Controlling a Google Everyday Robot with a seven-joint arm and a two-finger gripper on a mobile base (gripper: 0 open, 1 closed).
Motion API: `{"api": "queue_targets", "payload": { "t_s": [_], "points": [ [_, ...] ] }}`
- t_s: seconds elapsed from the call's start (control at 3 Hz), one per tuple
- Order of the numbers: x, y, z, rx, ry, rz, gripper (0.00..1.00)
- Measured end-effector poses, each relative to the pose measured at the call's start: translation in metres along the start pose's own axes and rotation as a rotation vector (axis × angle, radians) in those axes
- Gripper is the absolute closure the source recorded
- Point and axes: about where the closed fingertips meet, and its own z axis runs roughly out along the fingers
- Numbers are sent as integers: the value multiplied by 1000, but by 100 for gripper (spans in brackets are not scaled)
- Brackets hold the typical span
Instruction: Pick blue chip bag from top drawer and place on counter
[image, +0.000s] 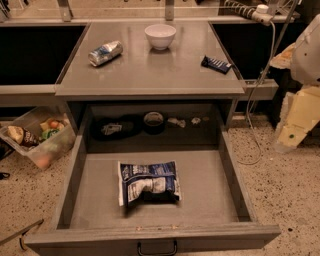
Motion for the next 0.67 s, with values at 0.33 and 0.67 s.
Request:
{"api": "queue_targets", "payload": {
  "t_s": [0.33,0.67],
  "points": [
    [-2,0,2,8,-8,-1,0],
    [-6,8,33,-7,-57,-15,0]
  ]
}}
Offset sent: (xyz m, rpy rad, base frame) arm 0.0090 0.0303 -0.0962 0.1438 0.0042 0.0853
